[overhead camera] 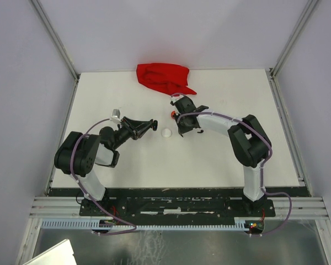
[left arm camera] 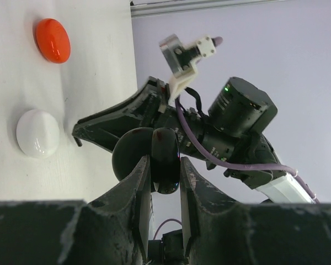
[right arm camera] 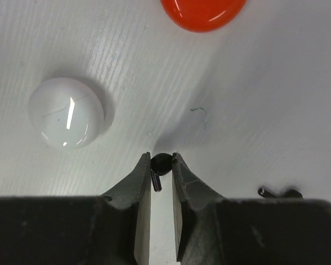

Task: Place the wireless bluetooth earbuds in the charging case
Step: Pick up the earbud from the center of the board.

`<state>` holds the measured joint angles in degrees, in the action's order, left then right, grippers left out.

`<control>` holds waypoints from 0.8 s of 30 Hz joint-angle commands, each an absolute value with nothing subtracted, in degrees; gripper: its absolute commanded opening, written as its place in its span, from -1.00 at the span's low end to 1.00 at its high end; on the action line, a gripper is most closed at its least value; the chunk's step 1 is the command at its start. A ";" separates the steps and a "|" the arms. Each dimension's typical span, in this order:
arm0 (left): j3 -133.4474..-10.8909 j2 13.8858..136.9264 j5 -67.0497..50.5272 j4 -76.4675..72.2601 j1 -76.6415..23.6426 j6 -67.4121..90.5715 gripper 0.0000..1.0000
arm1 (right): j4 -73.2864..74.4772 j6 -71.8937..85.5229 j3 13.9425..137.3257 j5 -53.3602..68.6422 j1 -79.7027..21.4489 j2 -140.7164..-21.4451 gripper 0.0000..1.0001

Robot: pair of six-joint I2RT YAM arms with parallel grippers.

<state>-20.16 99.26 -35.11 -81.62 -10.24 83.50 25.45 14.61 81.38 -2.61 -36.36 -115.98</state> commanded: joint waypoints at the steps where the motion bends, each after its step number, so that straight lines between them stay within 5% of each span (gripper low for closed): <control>1: -19.59 99.62 -36.30 -85.45 -10.02 84.65 -0.94 | 13.93 13.31 75.28 -4.21 -36.66 -104.06 -0.74; 14: -22.10 105.73 -34.66 -92.78 -15.68 93.69 -0.94 | -21.83 10.08 49.49 5.01 -37.98 -80.97 -0.82; 24: -25.75 106.52 -32.89 -92.94 -19.80 96.90 -0.94 | -39.26 7.20 40.74 6.94 -41.17 -77.50 -0.84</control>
<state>-23.86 106.15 -34.02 -87.09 -18.98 93.76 -26.85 9.43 42.61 5.63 -39.88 -79.13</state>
